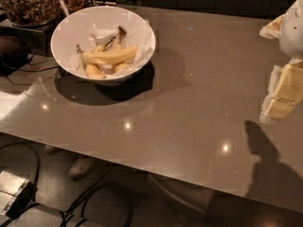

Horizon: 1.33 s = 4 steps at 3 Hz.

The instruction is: Pick banana from white bowl

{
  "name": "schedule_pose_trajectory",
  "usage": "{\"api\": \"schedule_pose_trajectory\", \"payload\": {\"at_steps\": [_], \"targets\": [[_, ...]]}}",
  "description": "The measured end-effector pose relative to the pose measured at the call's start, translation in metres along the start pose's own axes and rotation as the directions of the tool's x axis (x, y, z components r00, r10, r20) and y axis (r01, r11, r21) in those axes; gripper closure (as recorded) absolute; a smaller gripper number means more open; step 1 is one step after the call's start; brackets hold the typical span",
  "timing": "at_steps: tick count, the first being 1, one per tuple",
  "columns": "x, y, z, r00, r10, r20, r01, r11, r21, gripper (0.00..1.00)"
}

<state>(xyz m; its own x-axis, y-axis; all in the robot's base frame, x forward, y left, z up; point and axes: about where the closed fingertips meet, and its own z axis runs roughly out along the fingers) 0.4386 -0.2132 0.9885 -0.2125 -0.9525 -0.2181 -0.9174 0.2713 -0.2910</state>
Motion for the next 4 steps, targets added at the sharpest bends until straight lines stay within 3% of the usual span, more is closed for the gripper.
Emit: {"api": "schedule_pose_trajectory", "payload": {"at_steps": [1, 2, 3, 4], "targets": [[0.0, 0.0, 0.0, 1.0, 0.0, 0.0, 0.0, 1.0, 0.0, 0.0], [-0.019, -0.008, -0.001, 1.0, 0.009, 0.023, -0.01, 0.9999, 0.005, 0.0], [-0.063, -0.022, 0.001, 0.999, -0.035, 0.036, 0.036, 0.9993, -0.014, 0.0], [-0.118, -0.029, 0.002, 0.992, -0.114, 0.047, 0.115, 0.9928, -0.034, 0.0]]}}
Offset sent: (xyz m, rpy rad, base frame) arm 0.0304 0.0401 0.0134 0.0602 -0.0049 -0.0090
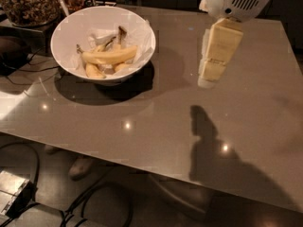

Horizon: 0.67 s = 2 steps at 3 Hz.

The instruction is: Pick banana from white bowl

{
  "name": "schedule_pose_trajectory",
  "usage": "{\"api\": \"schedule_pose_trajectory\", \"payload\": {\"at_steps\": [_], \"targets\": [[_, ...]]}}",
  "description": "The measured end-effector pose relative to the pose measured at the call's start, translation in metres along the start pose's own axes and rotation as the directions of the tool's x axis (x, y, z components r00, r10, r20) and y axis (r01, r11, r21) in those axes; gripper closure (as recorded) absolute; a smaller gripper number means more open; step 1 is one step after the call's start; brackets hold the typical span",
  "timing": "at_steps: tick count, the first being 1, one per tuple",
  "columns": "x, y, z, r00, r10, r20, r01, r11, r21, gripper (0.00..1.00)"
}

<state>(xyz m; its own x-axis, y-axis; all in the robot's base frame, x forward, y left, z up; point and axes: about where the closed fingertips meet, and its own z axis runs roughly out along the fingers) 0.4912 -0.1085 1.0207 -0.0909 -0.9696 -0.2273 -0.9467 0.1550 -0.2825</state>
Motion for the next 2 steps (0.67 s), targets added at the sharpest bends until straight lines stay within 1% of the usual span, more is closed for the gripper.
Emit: {"api": "schedule_pose_trajectory", "payload": {"at_steps": [1, 2], "targets": [[0.0, 0.0, 0.0, 1.0, 0.0, 0.0, 0.0, 1.0, 0.0, 0.0], [-0.04, -0.024, 0.009, 0.997, -0.065, 0.038, 0.064, 0.9976, 0.025, 0.0]]}}
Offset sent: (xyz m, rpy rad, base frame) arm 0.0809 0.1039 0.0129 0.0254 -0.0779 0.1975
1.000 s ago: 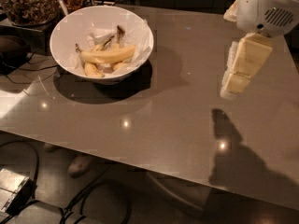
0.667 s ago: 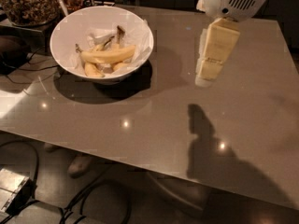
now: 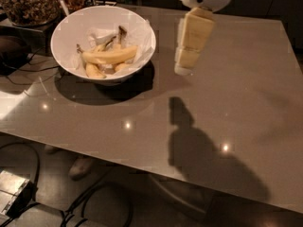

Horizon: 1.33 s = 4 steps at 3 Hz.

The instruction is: Pick banana from white bowl

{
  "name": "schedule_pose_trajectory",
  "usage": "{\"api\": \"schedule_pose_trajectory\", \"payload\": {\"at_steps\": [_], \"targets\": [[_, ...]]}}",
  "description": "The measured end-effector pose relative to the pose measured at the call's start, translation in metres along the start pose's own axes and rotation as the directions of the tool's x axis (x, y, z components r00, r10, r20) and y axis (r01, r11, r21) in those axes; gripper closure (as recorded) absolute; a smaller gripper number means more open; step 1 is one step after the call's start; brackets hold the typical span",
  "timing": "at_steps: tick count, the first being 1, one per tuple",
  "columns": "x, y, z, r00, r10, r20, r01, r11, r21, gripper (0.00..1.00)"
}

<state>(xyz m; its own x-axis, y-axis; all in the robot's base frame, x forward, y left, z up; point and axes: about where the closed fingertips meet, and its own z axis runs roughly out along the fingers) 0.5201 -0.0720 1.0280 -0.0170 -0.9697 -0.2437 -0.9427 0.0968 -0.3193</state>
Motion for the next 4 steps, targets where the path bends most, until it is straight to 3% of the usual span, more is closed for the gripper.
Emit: {"api": "schedule_pose_trajectory", "payload": {"at_steps": [2, 4], "targets": [[-0.079, -0.056, 0.034, 0.991, -0.128, 0.034, 0.128, 0.9918, 0.007, 0.0], [-0.104, -0.069, 0.042, 0.982, -0.17, 0.082, 0.167, 0.985, 0.041, 0.0]]}}
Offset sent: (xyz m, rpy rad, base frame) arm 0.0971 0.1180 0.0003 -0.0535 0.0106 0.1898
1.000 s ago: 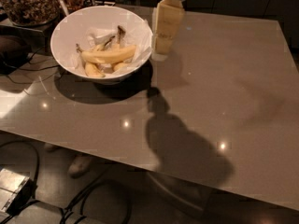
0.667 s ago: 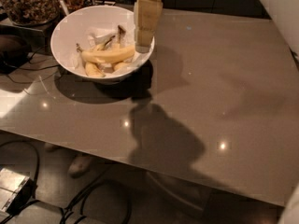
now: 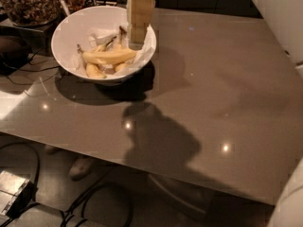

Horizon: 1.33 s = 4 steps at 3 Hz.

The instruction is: Pick banana from white bowl

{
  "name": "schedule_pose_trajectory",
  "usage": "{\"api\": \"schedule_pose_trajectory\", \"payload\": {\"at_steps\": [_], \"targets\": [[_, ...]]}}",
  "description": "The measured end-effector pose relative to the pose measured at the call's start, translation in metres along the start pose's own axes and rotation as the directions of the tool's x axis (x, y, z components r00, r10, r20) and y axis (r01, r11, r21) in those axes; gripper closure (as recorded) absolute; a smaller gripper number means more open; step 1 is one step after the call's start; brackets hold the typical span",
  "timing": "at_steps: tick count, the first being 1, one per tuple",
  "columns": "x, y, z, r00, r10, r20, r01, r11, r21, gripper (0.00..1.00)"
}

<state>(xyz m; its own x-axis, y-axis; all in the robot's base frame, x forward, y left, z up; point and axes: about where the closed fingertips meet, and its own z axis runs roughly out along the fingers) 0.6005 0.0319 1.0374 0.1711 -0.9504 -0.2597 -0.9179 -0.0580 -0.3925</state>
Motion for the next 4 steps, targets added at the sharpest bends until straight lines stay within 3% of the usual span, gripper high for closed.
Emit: {"api": "schedule_pose_trajectory", "payload": {"at_steps": [2, 4], "targets": [[-0.044, -0.043, 0.072, 0.999, -0.044, 0.02, 0.045, 0.9951, -0.087, 0.0], [-0.051, -0.062, 0.135, 1.0, 0.019, 0.014, -0.017, 0.9868, -0.161, 0.05]]}}
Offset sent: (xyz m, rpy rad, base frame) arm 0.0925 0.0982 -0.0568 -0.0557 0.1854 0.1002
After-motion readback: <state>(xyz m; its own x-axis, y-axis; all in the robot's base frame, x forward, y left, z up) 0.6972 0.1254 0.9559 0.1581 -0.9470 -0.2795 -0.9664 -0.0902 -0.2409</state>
